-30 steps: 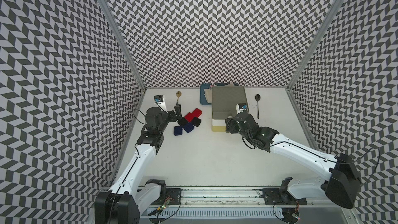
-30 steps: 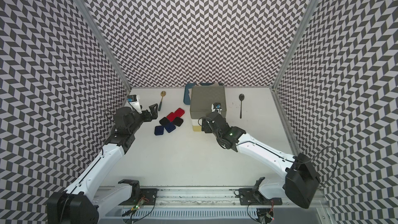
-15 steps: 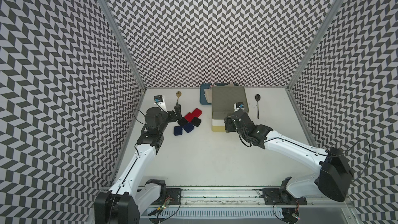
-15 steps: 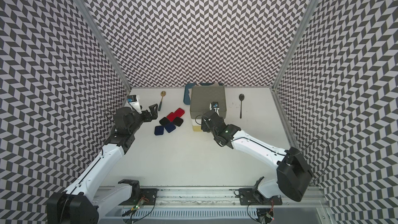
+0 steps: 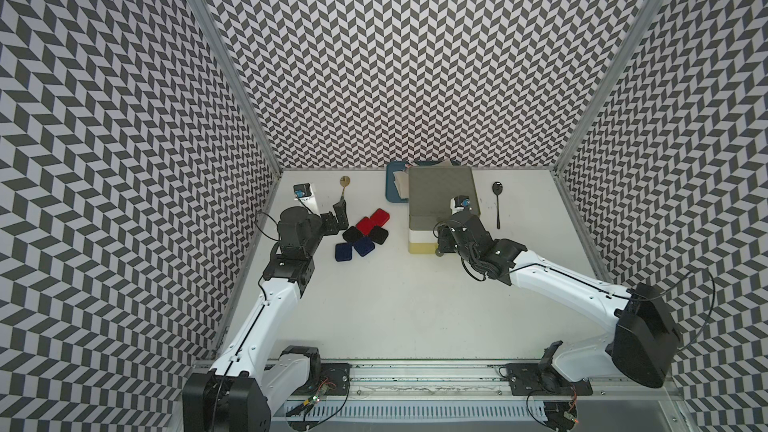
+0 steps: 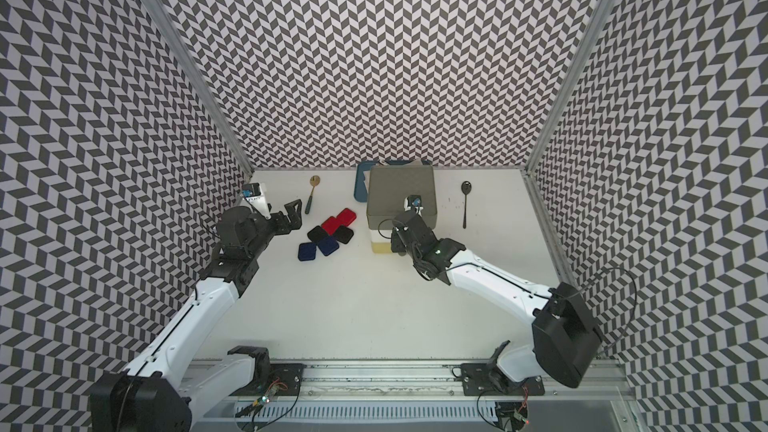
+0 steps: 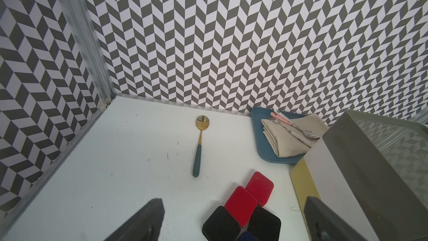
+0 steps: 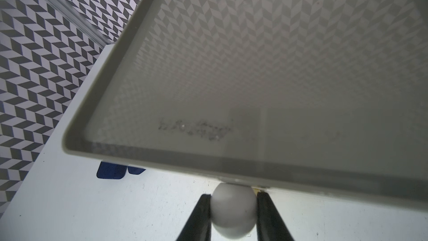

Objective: Place the brooch boxes into the drawer by color
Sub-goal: Open the drawer in the storage box.

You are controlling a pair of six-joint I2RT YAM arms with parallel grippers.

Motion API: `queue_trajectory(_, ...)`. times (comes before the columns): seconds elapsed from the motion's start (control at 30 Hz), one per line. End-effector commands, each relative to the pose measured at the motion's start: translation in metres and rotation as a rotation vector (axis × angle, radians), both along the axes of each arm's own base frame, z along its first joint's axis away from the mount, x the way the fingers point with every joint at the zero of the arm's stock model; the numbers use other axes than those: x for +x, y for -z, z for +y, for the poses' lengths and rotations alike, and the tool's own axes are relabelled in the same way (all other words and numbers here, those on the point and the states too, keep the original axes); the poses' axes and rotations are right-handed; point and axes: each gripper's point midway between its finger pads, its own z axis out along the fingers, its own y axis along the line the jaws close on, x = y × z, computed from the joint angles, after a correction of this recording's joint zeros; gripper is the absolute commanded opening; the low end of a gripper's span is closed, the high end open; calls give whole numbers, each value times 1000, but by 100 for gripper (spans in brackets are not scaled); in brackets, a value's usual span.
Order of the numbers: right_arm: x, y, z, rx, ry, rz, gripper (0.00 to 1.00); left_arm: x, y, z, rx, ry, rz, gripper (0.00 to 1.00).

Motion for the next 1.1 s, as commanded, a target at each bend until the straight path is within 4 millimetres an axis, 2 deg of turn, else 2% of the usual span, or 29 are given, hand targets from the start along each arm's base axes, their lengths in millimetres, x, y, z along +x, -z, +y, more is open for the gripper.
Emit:
queue_trajectory(0.0,-17,3,0,13,-43,41,29,-2,-6,1,-12,0,-22,100)
queue_trajectory(0.3,-78,20,4,16,-109,114,29,-1,-2,1,-22,0,-4,100)
queue_trajectory(0.53,-113,18,8,63,-134,143,29,-2,2,1,-30,-3,8,100)
queue_trajectory(0.8,-134,26,7,87,-164,173,30,-5,13,3,-53,-14,61,100)
queue_trajectory(1.07,-137,23,3,101,-175,158,35,-2,31,17,-78,-78,135,100)
